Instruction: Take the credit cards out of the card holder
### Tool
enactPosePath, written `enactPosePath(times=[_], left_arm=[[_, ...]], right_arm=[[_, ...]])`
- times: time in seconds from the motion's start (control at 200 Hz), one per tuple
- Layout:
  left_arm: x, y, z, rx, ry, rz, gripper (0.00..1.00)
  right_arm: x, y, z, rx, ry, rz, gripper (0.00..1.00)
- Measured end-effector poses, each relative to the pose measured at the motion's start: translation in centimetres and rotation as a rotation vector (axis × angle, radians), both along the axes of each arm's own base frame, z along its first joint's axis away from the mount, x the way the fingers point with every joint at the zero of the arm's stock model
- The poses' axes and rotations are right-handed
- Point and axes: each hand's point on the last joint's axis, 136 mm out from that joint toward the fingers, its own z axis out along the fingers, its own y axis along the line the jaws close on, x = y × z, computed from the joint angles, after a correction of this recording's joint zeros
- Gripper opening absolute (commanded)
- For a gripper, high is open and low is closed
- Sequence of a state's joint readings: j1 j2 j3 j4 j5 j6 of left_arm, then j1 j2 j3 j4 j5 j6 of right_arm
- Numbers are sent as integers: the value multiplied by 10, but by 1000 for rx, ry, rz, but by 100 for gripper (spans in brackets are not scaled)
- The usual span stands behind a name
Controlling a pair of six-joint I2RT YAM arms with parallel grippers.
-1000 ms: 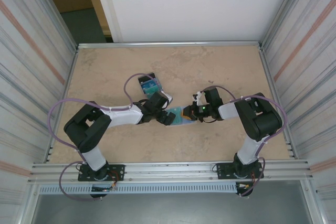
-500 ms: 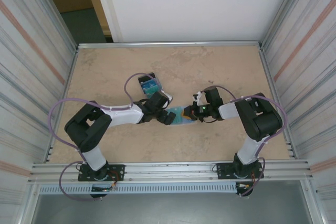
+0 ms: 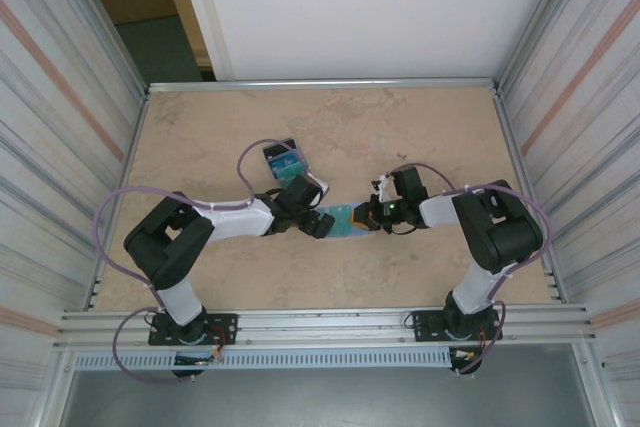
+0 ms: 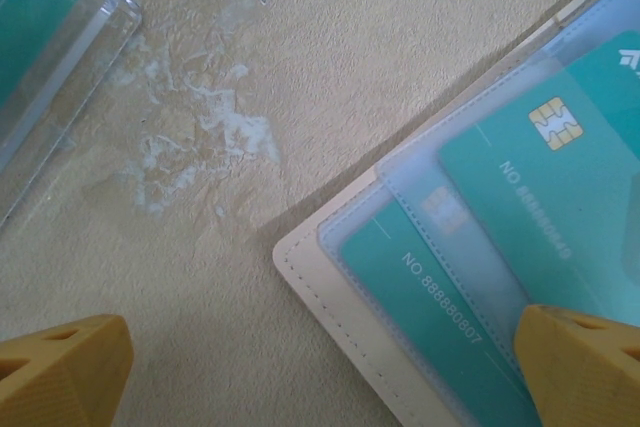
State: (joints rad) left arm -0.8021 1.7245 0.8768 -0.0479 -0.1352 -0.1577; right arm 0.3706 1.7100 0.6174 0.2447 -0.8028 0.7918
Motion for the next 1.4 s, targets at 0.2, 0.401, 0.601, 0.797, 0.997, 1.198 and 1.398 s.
enactPosePath(times=[0.2,0.401,0.601,0.797,0.997,1.198,1.398], left_arm=[[0,1,1,3,-3,1,99],[0,3,2,15,-6,4,99],[-3,8,4,39,3,5,99],[-2,-1,16,50,-22,-25,99],[4,-20,29,38,-64,-75,99],[3,-17,10,92,-30,-79,99],[1,-13,6,110,-20,-75,99]], right_arm=[[0,-5,7,-27,-27,2,0],[-2,-8,12,-40,-29,11,0],[-4,-9,11,-47,-15,15,0],[-6,-10,9,-51,-5,15,0],[-7,-10,9,-53,0,15,0],[-5,-7,12,-52,-8,21,8],[-2,1,17,-60,-33,37,16]])
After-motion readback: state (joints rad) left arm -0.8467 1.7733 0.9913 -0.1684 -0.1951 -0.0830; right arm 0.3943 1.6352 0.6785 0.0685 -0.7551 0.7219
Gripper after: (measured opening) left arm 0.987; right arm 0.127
